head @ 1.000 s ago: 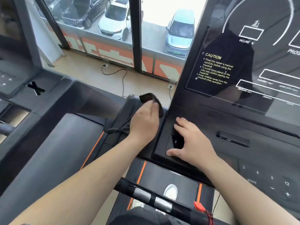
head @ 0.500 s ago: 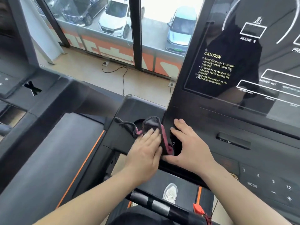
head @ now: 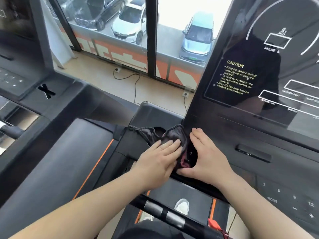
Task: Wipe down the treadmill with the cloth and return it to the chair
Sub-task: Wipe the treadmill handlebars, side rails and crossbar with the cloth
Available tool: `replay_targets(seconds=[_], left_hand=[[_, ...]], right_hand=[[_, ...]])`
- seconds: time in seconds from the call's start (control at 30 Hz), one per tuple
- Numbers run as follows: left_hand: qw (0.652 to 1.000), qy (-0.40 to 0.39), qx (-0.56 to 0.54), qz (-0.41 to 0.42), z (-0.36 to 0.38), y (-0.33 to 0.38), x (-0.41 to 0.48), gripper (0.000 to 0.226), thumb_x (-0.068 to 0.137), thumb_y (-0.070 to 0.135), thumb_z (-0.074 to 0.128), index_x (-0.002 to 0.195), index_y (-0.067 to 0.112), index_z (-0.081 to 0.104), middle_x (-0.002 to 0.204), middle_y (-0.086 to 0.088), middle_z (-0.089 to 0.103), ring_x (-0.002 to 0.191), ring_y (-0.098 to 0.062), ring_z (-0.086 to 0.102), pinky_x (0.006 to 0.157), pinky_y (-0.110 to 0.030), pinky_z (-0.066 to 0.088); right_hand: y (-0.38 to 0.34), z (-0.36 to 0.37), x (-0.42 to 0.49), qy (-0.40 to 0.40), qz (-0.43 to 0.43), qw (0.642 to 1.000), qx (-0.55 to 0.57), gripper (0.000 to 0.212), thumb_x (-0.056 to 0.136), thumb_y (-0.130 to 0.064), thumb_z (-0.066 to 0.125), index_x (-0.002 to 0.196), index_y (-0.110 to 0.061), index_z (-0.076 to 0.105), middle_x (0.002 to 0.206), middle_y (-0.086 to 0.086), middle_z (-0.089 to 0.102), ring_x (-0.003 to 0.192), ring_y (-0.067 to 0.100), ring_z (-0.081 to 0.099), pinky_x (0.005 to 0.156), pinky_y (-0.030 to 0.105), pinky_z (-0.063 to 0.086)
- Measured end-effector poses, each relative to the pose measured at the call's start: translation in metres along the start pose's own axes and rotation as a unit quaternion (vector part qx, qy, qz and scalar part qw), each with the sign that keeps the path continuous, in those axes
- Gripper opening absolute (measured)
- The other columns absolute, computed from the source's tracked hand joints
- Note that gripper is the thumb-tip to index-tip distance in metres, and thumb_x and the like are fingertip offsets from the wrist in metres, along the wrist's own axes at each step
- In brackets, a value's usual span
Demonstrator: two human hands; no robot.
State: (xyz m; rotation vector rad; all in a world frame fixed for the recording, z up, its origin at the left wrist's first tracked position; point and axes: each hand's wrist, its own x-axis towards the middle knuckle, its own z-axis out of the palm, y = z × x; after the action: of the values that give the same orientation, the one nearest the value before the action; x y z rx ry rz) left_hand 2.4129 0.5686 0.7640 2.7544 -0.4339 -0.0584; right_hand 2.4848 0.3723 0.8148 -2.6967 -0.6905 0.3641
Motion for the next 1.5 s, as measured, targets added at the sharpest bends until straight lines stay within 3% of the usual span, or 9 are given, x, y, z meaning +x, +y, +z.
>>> replay_targets(seconds=[0.1, 0.23, 0.47, 0.73, 0.87, 0.97, 1.13, 1.37, 1.5], left_hand=[[0.997, 0.001, 0.074, -0.028, -0.012, -0.031, 0.014, 0.059, 0.097, 0.030, 0.030, 0.148, 0.010, 0.051, 0.156, -0.012, 0.047, 0.145, -0.030, 0.043, 0.118, -0.048, 0.038], [0.986, -0.025, 0.116, -0.121, -0.030, -0.054, 0.059, 0.061, 0.106, 0.038, 0.022, 0.163, 0.015, 0.016, 0.171, -0.006, 0.009, 0.158, -0.026, 0.005, 0.128, -0.047, 0.006], [0.982, -0.035, 0.086, -0.163, -0.027, -0.060, 0.112, 0.060, 0.108, 0.041, 0.023, 0.162, 0.016, 0.019, 0.171, -0.007, 0.010, 0.158, -0.026, 0.003, 0.128, -0.046, 0.008], [0.993, 0.105, 0.050, -0.015, -0.009, -0.049, 0.041, 0.040, 0.099, 0.021, 0.041, 0.119, 0.007, 0.073, 0.130, -0.012, 0.070, 0.125, -0.029, 0.063, 0.106, -0.042, 0.051], [0.991, 0.065, 0.022, -0.113, -0.051, -0.043, 0.024, 0.034, 0.108, 0.037, 0.037, 0.114, 0.019, 0.066, 0.105, -0.001, 0.075, 0.094, -0.030, 0.072, 0.077, -0.043, 0.057], [0.970, 0.166, 0.075, -0.163, -0.073, -0.055, 0.012, 0.040, 0.106, 0.038, 0.031, 0.107, 0.019, 0.066, 0.093, -0.001, 0.073, 0.083, -0.028, 0.071, 0.066, -0.041, 0.055], [0.984, -0.010, 0.116, -0.134, -0.028, -0.060, -0.018, 0.052, 0.107, 0.033, 0.031, 0.152, 0.009, 0.042, 0.162, -0.014, 0.037, 0.151, -0.030, 0.030, 0.123, -0.046, 0.020], [0.982, -0.059, 0.147, -0.098, -0.012, -0.059, -0.030, 0.063, 0.109, 0.041, 0.028, 0.162, 0.009, 0.017, 0.171, -0.011, 0.011, 0.157, -0.026, 0.010, 0.127, -0.044, 0.008], [0.971, -0.069, 0.122, -0.194, -0.035, -0.064, 0.004, 0.069, 0.107, 0.049, 0.019, 0.164, 0.014, 0.000, 0.172, -0.004, -0.007, 0.157, -0.020, -0.013, 0.127, -0.044, -0.006]], right_hand=[[-0.009, -0.008, 0.001, 0.005, -0.003, 1.000, 0.003, 0.123, 0.059, -0.075, 0.079, 0.159, -0.025, 0.028, 0.167, -0.013, 0.016, 0.154, 0.002, 0.004, 0.120, 0.023, 0.017], [-0.016, -0.011, 0.006, 0.011, -0.024, 1.000, -0.014, 0.106, 0.068, -0.071, 0.077, 0.156, -0.027, 0.036, 0.164, -0.015, 0.026, 0.151, 0.003, 0.016, 0.117, 0.021, 0.022], [-0.030, 0.002, 0.009, 0.012, -0.003, 0.999, -0.038, 0.103, 0.064, -0.074, 0.075, 0.149, -0.023, 0.046, 0.163, -0.012, 0.028, 0.151, 0.006, 0.013, 0.114, 0.028, 0.034], [-0.042, -0.004, 0.012, -0.019, 0.014, 0.996, -0.082, 0.100, 0.060, -0.078, 0.073, 0.141, -0.023, 0.052, 0.155, -0.009, 0.033, 0.145, 0.011, 0.021, 0.106, 0.030, 0.042], [-0.063, -0.010, 0.024, -0.037, 0.023, 0.996, -0.078, 0.091, 0.058, -0.079, 0.073, 0.130, -0.025, 0.056, 0.135, -0.010, 0.044, 0.131, 0.013, 0.036, 0.090, 0.035, 0.052], [-0.075, -0.006, 0.032, -0.026, 0.024, 0.998, -0.057, 0.094, 0.060, -0.076, 0.075, 0.134, -0.024, 0.052, 0.139, -0.009, 0.041, 0.134, 0.013, 0.033, 0.090, 0.040, 0.053], [-0.096, 0.012, 0.039, -0.031, -0.012, 0.997, -0.075, 0.083, 0.065, -0.068, 0.076, 0.130, -0.021, 0.054, 0.137, -0.007, 0.040, 0.133, 0.014, 0.029, 0.090, 0.039, 0.052], [-0.090, 0.011, 0.037, -0.052, -0.005, 0.992, -0.115, 0.111, 0.054, -0.082, 0.074, 0.145, -0.025, 0.045, 0.145, -0.008, 0.037, 0.140, 0.014, 0.025, 0.095, 0.039, 0.051], [-0.086, 0.005, 0.027, -0.053, 0.000, 0.992, -0.118, 0.111, 0.055, -0.080, 0.076, 0.145, -0.025, 0.044, 0.146, -0.009, 0.034, 0.141, 0.012, 0.020, 0.095, 0.040, 0.052]])
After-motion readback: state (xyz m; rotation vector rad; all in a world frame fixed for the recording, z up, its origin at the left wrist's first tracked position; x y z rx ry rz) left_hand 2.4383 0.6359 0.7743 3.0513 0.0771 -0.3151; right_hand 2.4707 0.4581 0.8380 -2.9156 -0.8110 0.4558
